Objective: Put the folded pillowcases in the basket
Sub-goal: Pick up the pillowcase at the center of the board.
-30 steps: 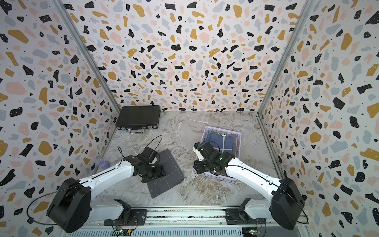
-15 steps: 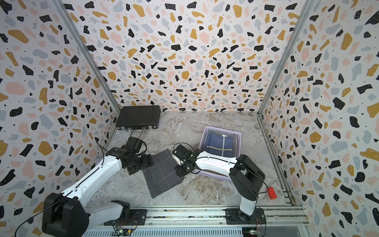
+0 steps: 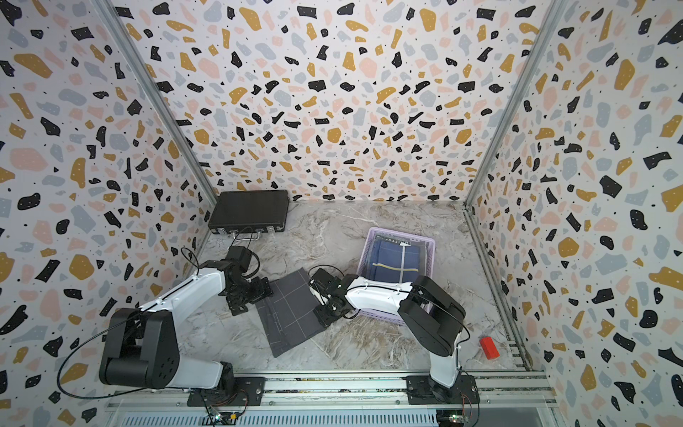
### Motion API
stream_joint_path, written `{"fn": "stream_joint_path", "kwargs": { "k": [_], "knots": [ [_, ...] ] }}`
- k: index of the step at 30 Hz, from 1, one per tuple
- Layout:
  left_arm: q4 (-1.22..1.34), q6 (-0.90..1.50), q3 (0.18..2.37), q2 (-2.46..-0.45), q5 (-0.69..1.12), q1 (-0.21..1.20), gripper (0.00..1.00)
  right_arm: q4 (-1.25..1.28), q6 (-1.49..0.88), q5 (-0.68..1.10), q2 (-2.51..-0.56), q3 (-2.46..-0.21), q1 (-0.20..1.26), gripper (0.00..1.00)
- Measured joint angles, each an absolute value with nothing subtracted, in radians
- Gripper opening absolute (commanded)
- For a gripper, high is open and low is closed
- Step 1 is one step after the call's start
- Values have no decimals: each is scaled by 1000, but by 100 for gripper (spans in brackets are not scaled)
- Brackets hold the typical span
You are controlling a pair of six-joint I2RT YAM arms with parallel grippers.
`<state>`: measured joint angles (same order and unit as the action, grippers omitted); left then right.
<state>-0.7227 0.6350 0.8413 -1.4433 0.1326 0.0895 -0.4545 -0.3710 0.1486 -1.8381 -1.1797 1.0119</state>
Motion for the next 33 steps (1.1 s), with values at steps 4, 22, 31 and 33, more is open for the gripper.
{"fn": "stream_joint_path", "kwargs": {
  "k": [4, 22, 31, 33],
  "knots": [
    [-685, 664, 843, -1498, 105, 89, 93, -436, -373, 173, -1851, -1176, 1012, 58],
    [-601, 708, 862, -1592, 128, 87, 30, -352, -390, 231, -1857, -1142, 1010, 26],
    [-546, 711, 846, -1582, 171, 100, 0, -328, -419, 247, -1856, -1135, 1010, 0],
    [-540, 711, 839, -1571, 162, 112, 0, -319, -429, 250, -1853, -1128, 1010, 0]
  ]
}}
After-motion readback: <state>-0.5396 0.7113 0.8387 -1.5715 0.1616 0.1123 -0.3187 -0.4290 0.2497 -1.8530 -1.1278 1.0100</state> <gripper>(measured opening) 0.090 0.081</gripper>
